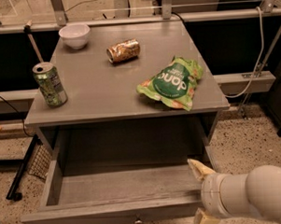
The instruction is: Open top drawer
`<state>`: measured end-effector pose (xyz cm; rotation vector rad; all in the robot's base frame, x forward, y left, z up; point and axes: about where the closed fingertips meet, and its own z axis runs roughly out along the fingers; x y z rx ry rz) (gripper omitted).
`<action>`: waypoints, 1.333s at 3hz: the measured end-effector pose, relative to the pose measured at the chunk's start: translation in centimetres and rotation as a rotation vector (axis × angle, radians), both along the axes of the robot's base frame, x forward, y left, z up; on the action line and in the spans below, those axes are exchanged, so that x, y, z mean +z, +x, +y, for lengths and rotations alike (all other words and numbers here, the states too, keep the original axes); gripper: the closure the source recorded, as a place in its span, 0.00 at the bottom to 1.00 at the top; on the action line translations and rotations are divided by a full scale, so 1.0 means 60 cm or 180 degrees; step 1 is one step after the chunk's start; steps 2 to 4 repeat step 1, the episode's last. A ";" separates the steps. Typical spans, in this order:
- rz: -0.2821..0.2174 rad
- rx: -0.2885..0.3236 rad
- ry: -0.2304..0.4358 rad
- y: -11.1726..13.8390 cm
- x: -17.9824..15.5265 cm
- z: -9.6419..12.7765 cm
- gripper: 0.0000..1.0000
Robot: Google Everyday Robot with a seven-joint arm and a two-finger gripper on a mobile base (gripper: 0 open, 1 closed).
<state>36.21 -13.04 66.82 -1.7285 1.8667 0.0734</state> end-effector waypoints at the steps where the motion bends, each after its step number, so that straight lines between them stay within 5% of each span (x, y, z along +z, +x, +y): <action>1: -0.0078 -0.0004 0.0019 0.021 0.033 -0.026 0.00; 4: -0.0078 -0.0004 0.0019 0.021 0.033 -0.026 0.00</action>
Offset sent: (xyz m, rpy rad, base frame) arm 0.0000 0.0000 0.0000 0.0000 0.0000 0.0000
